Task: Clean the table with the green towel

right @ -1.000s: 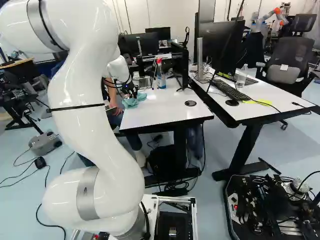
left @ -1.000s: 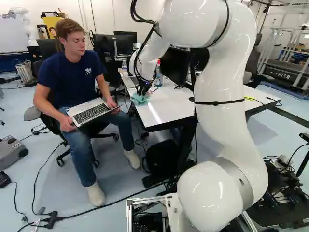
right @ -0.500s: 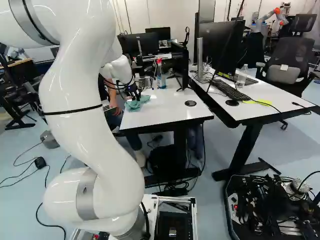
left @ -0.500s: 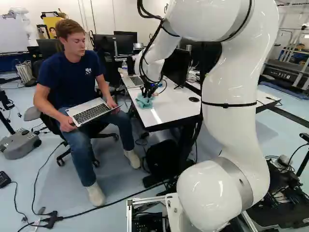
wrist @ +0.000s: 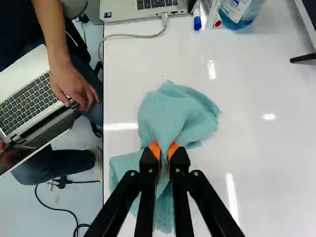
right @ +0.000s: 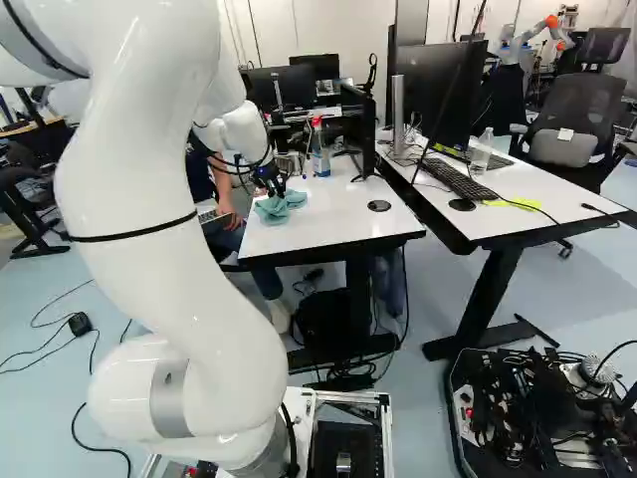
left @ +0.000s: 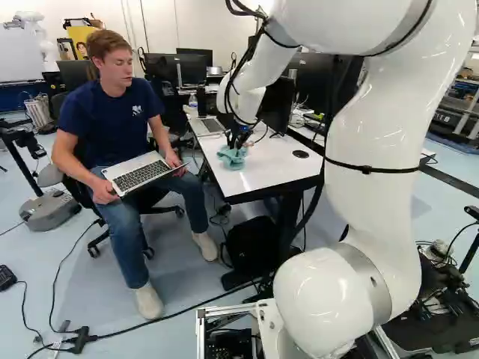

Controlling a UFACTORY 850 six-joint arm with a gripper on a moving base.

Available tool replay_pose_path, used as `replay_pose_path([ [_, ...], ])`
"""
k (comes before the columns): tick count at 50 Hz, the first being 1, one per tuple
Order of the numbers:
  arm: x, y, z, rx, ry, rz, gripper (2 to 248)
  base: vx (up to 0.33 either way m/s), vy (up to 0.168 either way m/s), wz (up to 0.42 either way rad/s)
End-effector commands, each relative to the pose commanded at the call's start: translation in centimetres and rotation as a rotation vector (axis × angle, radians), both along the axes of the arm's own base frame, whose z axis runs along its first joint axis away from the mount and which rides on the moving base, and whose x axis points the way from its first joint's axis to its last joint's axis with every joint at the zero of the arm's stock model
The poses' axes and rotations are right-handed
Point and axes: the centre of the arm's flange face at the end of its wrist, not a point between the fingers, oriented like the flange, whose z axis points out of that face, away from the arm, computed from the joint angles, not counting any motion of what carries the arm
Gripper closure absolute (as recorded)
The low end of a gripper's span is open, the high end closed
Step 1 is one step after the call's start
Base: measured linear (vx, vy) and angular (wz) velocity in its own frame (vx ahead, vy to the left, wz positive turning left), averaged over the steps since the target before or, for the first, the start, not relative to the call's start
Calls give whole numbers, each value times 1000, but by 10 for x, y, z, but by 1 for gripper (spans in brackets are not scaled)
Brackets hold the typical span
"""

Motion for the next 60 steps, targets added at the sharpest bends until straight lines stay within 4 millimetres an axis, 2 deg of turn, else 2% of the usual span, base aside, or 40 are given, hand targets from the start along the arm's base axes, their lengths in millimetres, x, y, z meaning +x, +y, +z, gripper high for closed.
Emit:
replay_pose_path([
  [10, -8, 0, 3, 0, -2, 1, 211, 0, 0, 0],
  [31, -40, -3, 4, -1, 9, 7, 211, 0, 0, 0],
  [60, -86, -25, 4, -3, 19, -25, 211, 0, 0, 0],
])
